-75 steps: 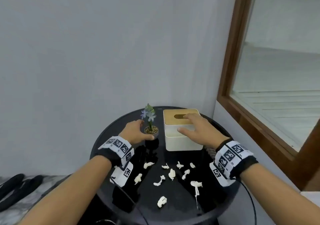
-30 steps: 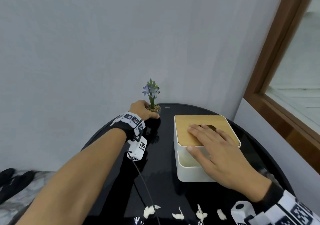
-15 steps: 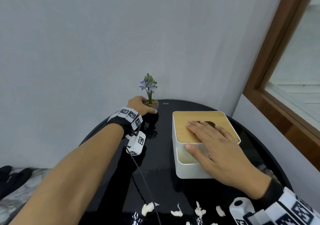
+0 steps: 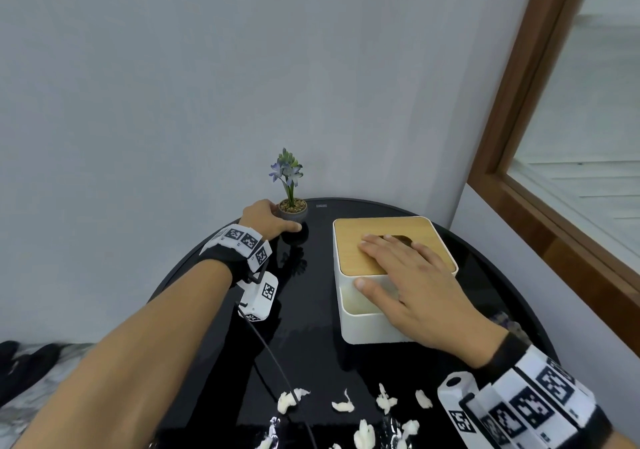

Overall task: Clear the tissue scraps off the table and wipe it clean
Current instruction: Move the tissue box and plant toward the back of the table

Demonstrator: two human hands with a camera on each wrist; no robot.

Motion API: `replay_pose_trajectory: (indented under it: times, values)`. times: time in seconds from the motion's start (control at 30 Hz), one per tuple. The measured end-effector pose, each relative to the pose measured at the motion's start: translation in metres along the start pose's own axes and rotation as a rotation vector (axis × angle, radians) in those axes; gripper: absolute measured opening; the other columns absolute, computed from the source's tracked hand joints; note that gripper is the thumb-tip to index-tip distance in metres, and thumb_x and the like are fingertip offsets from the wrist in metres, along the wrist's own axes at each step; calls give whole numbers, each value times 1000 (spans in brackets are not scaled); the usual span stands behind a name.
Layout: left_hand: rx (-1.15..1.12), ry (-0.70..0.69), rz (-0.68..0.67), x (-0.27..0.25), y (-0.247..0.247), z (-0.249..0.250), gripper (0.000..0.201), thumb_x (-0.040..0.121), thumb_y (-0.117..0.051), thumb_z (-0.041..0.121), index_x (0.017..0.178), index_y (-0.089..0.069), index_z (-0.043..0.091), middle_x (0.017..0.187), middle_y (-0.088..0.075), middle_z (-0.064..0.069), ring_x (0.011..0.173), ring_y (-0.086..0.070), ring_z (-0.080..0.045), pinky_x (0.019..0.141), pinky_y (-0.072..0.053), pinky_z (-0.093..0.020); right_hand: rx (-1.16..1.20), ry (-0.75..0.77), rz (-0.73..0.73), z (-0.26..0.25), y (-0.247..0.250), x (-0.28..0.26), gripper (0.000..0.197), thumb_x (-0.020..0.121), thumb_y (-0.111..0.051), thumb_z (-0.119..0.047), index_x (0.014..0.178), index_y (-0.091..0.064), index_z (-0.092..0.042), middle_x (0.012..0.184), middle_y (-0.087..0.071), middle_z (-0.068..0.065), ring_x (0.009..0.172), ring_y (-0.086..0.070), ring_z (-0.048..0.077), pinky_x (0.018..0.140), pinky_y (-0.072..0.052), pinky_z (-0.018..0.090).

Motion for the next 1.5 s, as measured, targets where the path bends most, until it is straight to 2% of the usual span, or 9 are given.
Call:
replay_pose_trajectory:
  times: [0.23,0.43,0.53,0.7,0.9,1.13,1.23,1.33,1.5]
  values:
    - [38,-128,-17,-46,0,12,78,72,-80,49,134,-51,12,128,-60,-4,118,-56,-19,92,-40,-26,-15,7,14,1,-3,1,66,87,-18,-67,145,-28,-38,156,-24,-20,145,-17,5,119,-10,35]
    - [55,-219,-63,-91,-2,21,81,74,-77,52,139,-47,16,131,-58,1,117,-56,-14,102,-43,-30,54,3,-4,1,2,2,66,87,-30,-63,146,-30,-34,156,-26,-17,145,-18,6,120,-9,36]
    - [42,-236,-64,-115,1,24,76,76,-75,52,139,-48,17,129,-59,4,109,-58,-8,92,-42,-22,83,16,-40,0,9,-1,58,94,-43,-50,147,-32,-28,155,-31,-10,145,-20,9,120,-10,37]
    - [36,-299,-62,-154,6,36,68,81,-69,54,138,-50,20,128,-60,8,111,-57,-5,92,-41,-20,111,41,-34,4,22,-15,55,94,-51,-44,143,-40,-22,152,-38,-4,143,-27,14,117,-22,36]
    - [38,-357,-111,-184,-1,48,72,79,-66,61,138,-49,23,124,-60,11,107,-57,-2,87,-41,-18,95,-38,10,25,38,-34,65,85,-61,-53,137,-48,-17,148,-41,-1,136,-36,16,113,-27,31]
    - [31,-389,-118,-194,-20,53,72,79,-69,57,139,-49,24,125,-61,9,106,-59,-5,94,-49,-26,177,-200,0,45,35,-46,83,77,-65,-62,141,-37,-16,153,-30,-2,136,-32,17,110,-31,34]
    - [37,-426,-130,-198,-24,61,56,82,-68,53,131,-56,28,118,-65,10,103,-61,-5,93,-51,-29,241,-241,30,52,34,-44,87,72,-68,-63,140,-35,-19,147,-36,-1,128,-40,19,105,-40,37]
    - [16,-441,-135,-200,-26,65,49,81,-71,49,125,-60,28,111,-67,12,98,-63,-3,85,-50,-21,258,-282,9,61,31,-42,89,63,-65,-73,133,-42,-23,131,-50,-1,116,-49,19,96,-47,41]
    - [27,-444,-89,-198,-29,65,39,85,-68,44,119,-65,24,110,-70,10,99,-64,-3,86,-48,-19,384,-324,-38,69,22,-41,85,60,-68,-72,127,-47,-23,119,-60,-1,104,-57,16,87,-52,33]
Point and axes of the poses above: each hand's wrist, its own x-axis towards the middle knuckle, its own y-axis out of the back of the hand, z = x × y, the point moved 5 cm from there along x, towards the middle knuckle
